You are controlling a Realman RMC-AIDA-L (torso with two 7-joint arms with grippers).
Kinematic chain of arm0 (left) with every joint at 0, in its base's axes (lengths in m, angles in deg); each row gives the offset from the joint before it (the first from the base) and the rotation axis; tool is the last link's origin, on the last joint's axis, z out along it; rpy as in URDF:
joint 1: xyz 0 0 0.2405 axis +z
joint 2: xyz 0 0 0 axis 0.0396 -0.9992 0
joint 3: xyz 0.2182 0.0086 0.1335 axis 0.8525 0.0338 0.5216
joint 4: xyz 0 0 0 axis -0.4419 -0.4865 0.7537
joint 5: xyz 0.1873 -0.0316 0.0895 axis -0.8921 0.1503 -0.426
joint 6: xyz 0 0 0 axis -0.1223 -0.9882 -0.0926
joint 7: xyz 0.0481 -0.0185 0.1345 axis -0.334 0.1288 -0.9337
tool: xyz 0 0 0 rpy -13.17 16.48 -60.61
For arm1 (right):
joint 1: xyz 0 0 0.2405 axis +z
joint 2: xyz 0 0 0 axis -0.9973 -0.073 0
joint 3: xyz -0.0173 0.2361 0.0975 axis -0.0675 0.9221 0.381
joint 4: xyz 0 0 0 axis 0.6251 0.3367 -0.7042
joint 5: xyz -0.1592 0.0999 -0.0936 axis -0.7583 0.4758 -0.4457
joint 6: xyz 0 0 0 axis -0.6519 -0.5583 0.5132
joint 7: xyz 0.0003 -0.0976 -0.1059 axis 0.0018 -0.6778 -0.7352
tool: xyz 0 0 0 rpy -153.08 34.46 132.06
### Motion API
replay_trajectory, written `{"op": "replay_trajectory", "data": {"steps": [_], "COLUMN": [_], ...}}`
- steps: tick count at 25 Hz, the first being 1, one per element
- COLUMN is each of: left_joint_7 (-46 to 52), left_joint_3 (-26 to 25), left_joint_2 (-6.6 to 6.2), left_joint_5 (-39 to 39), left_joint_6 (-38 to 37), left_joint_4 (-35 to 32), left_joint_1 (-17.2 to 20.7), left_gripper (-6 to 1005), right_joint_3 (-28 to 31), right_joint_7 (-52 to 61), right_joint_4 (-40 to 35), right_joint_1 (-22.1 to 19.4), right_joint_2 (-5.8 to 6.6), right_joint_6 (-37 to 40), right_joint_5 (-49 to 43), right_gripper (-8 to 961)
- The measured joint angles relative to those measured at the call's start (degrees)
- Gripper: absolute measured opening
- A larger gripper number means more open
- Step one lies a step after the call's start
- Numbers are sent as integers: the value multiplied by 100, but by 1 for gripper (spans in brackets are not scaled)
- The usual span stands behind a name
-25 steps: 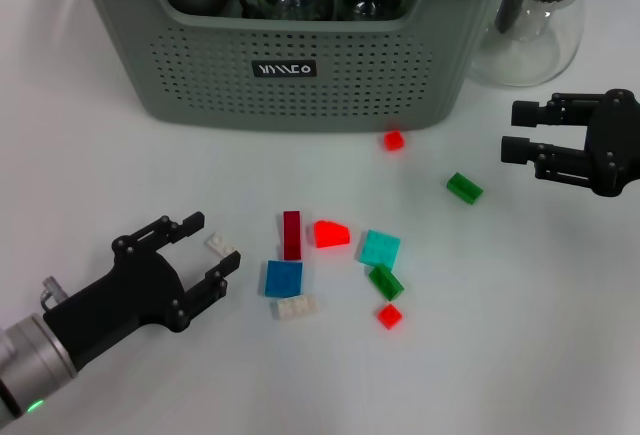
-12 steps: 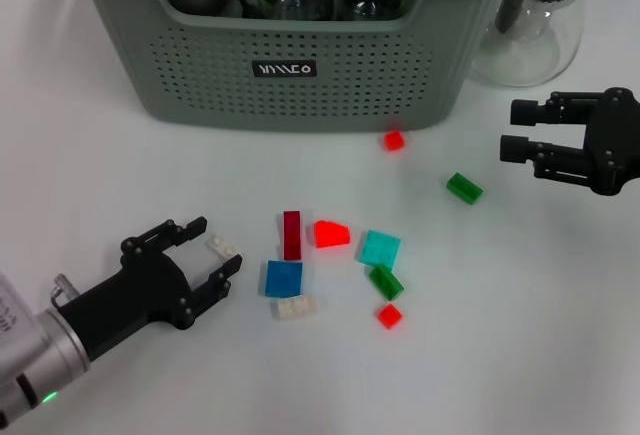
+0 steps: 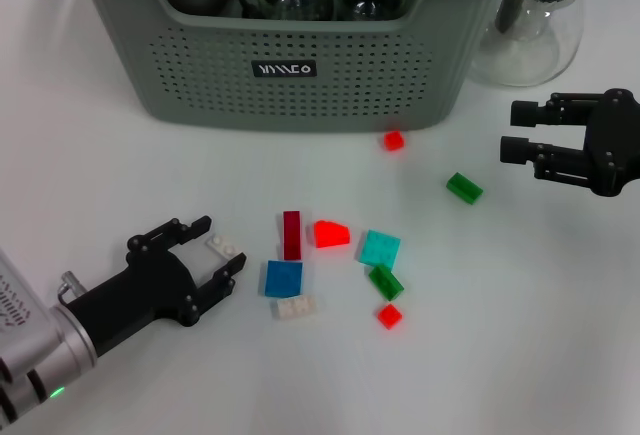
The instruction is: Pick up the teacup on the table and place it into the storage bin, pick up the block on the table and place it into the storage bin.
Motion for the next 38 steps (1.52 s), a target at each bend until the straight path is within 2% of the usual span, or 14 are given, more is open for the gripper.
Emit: {"op": "replay_trajectory", "data": {"steps": [17,23,26,29,32,33,34,35,38], "left_joint_7": [-118,229,1127,2422,3727,4693,4693,5120,6326], "left_joint_3": [-54,-84,-89,-168,-424,-563,-563,-574,-546], "left_joint_2": [0,-22,-57,-127,-253,-360,-360,-410,-557], "left_joint_5": [1,2,4,8,132,322,322,441,798], "left_joint_6": [124,-202,-1106,-2351,-3438,-3949,-3949,-4050,-4127], "left_joint_4": [122,-14,-507,-1262,-1773,-2042,-2042,-2185,-2733], "left_joint_1": [-46,14,113,116,-128,-377,-377,-514,-1074], "left_gripper": [498,411,413,414,416,416,417,417,419], "right_joint_3": [-27,-27,-27,-27,-27,-27,-26,-27,-26], "right_joint_7": [0,3,3,0,-17,-24,-31,-39,-44], "right_joint_4": [9,9,9,9,9,9,8,9,8], "right_joint_1": [-8,6,-1,-9,-17,-23,-26,-30,-48], "right_joint_2": [-18,-18,-18,-17,-18,-18,-17,-18,-22], "right_joint_6": [-89,-89,-88,-88,-88,-87,-88,-88,-92], "right_joint_5": [0,0,1,0,0,0,1,0,0], "right_gripper": [523,524,524,524,524,524,524,524,524]}}
